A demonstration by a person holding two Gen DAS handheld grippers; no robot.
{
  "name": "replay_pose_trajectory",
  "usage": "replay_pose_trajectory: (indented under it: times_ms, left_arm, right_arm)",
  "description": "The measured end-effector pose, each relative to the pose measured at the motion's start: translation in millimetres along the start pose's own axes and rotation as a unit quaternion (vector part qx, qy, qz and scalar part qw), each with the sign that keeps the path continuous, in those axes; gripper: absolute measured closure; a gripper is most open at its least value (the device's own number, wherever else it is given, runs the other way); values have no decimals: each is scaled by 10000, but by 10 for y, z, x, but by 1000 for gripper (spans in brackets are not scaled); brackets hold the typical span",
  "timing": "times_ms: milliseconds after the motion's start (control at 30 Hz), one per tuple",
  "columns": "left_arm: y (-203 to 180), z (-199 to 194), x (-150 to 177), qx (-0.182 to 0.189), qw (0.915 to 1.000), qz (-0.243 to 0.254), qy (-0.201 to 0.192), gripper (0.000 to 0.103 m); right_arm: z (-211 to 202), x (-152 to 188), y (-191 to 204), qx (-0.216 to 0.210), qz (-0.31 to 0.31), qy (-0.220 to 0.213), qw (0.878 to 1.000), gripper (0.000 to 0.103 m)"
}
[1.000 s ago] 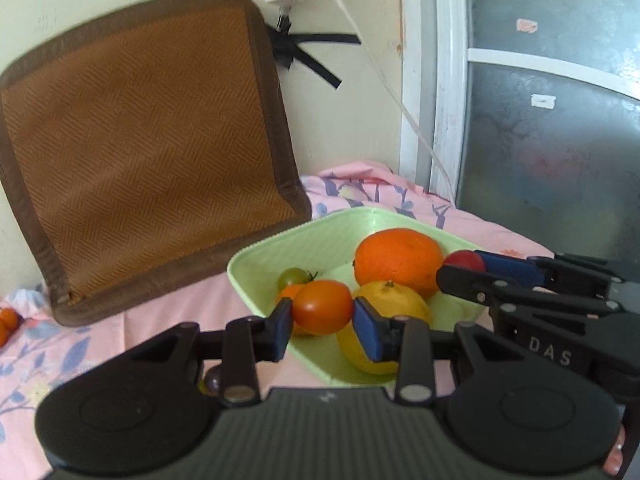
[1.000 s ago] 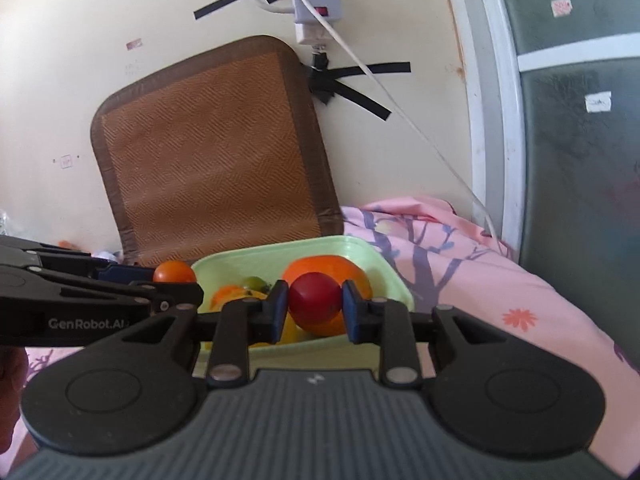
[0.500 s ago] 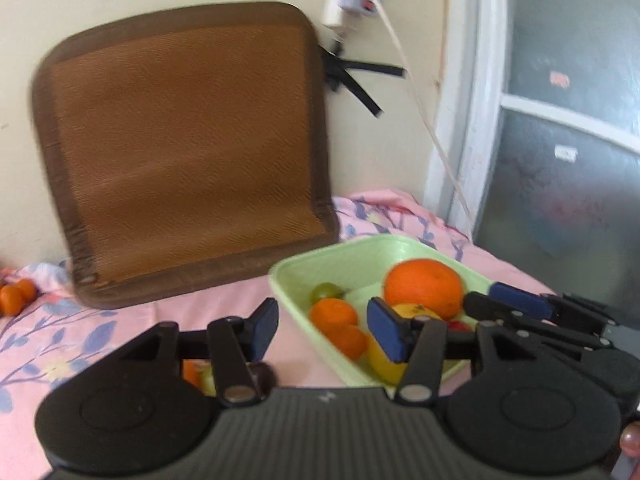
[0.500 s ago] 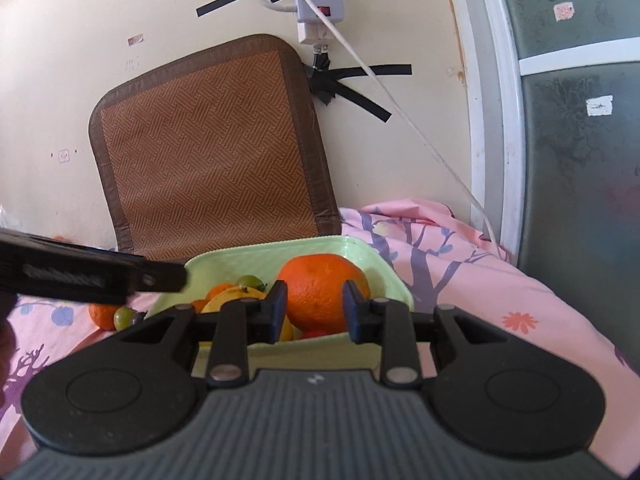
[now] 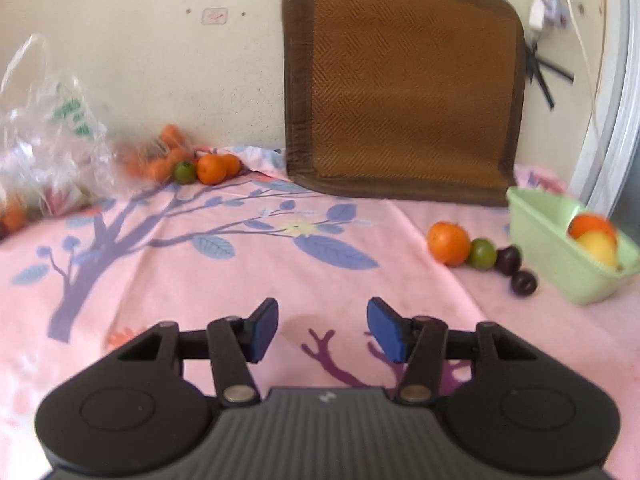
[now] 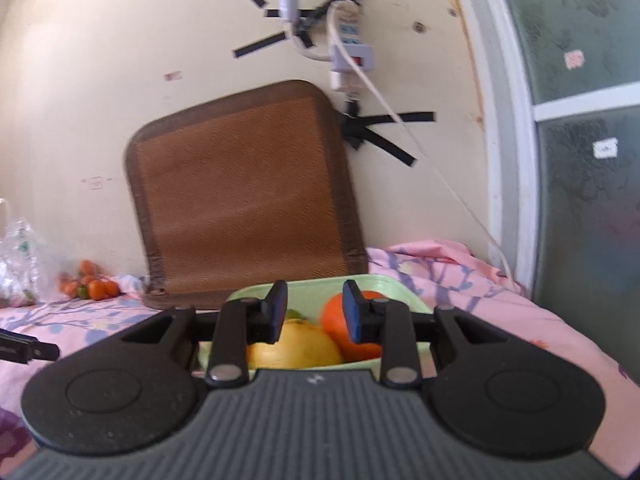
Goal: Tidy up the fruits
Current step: 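Move the left tool toward the tangerine while the right tool approaches the green tomato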
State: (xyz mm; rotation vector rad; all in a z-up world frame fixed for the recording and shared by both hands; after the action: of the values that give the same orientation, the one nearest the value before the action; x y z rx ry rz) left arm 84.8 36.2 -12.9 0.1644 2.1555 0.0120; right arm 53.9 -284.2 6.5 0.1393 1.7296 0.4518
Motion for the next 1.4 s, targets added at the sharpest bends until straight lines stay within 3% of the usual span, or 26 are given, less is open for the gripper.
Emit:
replay_pose_trajectory:
  times_ms: [233,533,633,767,833,900,933,1033,1167,1267,1400]
  left_arm:
    - [8,-51,21,122,9997,-25,-188,53]
    - [52,-62,28,357,9986,-235,-314,53]
    - [91,-66,35,445,9977,-362,-359,52]
    - [142,-75,43,560,9961,-535,-426,52]
    - [176,-80,48,605,9950,-640,-463,52]
    - [212,-80,54,648,9940,-745,-479,52]
    - [230,-79,57,671,9934,-796,-488,52]
    - [280,-111,65,743,9908,-942,-624,52]
    - [309,-137,62,802,9884,-1054,-749,48]
    - [277,-134,53,769,9898,-960,-719,48]
    - [232,-124,33,846,9903,-857,-687,48]
  right_arm:
    - [218,331,677,-808,-436,1245,9880,71]
    - [946,464,1145,-623,-1671,1858,9663,71]
    - [1114,398,1164,-868,-1404,2134,9629,70]
    - [1333,403,1204,-896,-1143,2443,9588,69]
    - [1437,472,1230,-835,-1212,2638,9533,53]
    - [1501,564,1250,-687,-1400,2704,9500,54]
    - [1475,580,1268,-690,-1483,2605,9515,62]
    - [1277,573,1355,-1032,-1441,2494,9520,62]
    - [930,808,1587,-1635,-2008,2484,9334,61]
    - [825,944,1648,-1704,-2422,2426,9238,60]
    - [831,571,1439,-1874,-1812,2417,9347,56]
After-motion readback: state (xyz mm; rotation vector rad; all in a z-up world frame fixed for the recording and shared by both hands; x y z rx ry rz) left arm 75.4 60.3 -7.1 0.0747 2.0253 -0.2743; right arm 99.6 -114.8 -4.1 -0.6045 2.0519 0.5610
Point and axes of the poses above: each gripper's, at about its wrist camera, not at the fingertips, and z roughly the way its jaws point, y to its left, x to its underside, the point moved 3 cm from there along z, roughly the way its jaws point, and after that the axes turned 15 degrees about z, right-handed, at the moved point
